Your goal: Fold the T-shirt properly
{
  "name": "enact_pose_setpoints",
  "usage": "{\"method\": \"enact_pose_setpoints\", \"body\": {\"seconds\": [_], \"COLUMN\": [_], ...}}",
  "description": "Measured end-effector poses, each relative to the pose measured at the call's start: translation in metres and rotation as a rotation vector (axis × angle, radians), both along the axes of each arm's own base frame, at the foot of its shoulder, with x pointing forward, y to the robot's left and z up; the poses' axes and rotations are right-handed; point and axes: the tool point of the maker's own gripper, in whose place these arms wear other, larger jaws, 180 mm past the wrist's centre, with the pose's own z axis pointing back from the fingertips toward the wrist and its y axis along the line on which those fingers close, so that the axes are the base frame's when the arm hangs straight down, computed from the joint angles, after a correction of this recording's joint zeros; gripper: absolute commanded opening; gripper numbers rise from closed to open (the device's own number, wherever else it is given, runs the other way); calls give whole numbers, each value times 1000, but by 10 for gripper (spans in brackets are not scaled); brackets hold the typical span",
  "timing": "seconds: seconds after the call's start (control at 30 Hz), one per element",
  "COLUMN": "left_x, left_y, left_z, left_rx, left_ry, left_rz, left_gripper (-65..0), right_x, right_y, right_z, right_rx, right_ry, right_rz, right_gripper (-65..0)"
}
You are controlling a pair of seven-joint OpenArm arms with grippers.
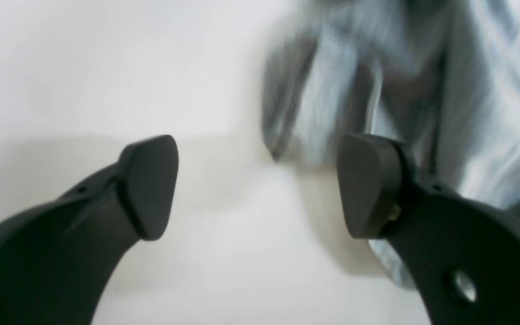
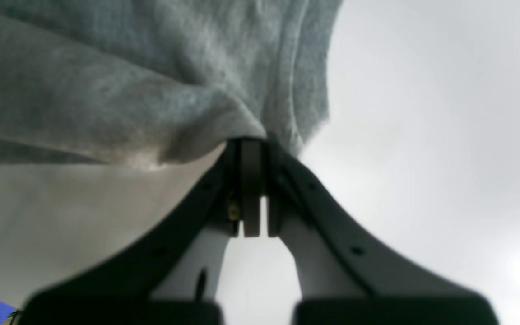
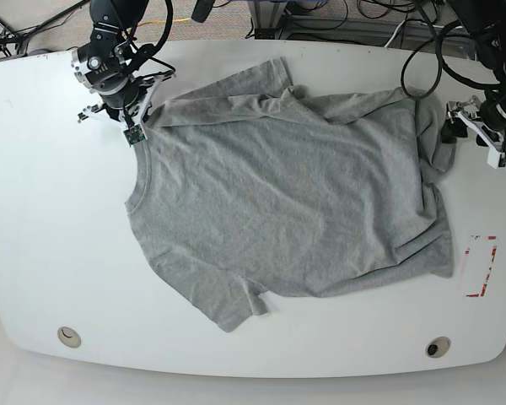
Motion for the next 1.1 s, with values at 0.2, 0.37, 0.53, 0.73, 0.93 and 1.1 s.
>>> {"method": "enact_pose_setpoints", "body": {"seconds": [0.2,0.37,0.53,0.73,0.93,1.1], "left_x": [16,23,24,20,-5,-29], "left_y": [-19,-22,-22,-28,-16,-10], "left_z": [-2,-10,-12,-18,-16,-7], "left_rx": [-44,-76,-87,-88,-43,42], "left_ry": [-28,-14,-15,8,30,63], "left_rz": [-35,-33,-27,-47,-29,-58], "left_gripper": [-132,-136,-425,-649,-644,-644], "right_x": [0,1,2,8,9,2], "right_y": [1,1,-11,-12,-5,7], "right_z": [0,1,3,7,9,10], "right_rx": [4,5,-4,-3,64,181], "right_ry": [-2,-5,-12,-30,-47,-64], "right_rz": [-2,-1,-36,-42,-52,-61], "right_gripper": [-650,-650,-650,-650,-640,-563]}}
